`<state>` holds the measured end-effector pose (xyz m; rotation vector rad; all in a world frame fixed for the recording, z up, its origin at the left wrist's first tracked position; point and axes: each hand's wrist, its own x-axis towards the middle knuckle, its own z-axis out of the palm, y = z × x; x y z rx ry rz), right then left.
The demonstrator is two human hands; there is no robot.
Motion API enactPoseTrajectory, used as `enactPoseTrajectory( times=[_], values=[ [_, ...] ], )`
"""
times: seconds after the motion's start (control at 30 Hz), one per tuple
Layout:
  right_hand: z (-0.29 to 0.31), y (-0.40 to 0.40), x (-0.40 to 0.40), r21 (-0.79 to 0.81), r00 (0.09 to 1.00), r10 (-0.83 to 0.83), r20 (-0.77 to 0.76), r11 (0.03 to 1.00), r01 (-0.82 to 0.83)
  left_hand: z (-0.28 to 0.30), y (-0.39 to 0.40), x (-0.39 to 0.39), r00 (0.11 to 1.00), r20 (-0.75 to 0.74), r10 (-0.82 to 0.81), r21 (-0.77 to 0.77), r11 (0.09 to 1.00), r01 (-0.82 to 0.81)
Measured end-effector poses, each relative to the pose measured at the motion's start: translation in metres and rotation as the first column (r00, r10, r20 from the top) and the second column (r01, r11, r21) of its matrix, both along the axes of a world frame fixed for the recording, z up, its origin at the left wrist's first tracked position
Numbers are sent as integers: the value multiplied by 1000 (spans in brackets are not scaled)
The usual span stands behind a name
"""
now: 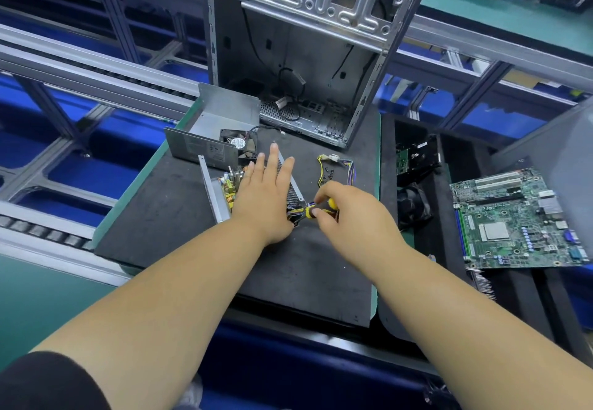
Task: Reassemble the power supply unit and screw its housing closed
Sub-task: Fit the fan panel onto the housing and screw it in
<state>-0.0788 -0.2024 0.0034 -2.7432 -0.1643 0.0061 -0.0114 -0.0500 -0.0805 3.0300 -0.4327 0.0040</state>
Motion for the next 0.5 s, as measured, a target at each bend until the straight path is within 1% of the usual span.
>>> enactPoseTrajectory(
  times=[0.1, 0.13, 0.23, 0.3, 0.37, 0.47, 0.5],
  values=[
    [-6, 1, -4, 27, 998, -32, 58, 999, 30, 0, 0, -1, 1000, 1, -3, -7, 1000, 3],
    [-8, 1, -5, 4, 996, -41, 74, 999, 41, 0, 0, -1, 1000, 0, -5, -12, 1000, 5],
    [-14, 3, -5, -211, 991, -58, 118, 974, 82, 0, 2, -1, 1000, 3, -19, -23, 1000, 19],
    [-14, 4, -2, -278, 988, -85, 126, 953, 117, 0, 3, -1, 999, 14, -30, -18, 999, 30],
    [-11, 4, 0, -246, 992, -72, 101, 965, 95, 0, 3, -1, 999, 20, -35, 6, 999, 35],
    [-6, 3, -1, -68, 999, 44, 8, 997, -43, -1, 3, -1, 999, 28, -36, 62, 998, 34],
    [-4, 2, -1, -46, 998, 68, -3, 997, -68, -1, 3, 0, 999, 29, -36, 66, 997, 34]
  ],
)
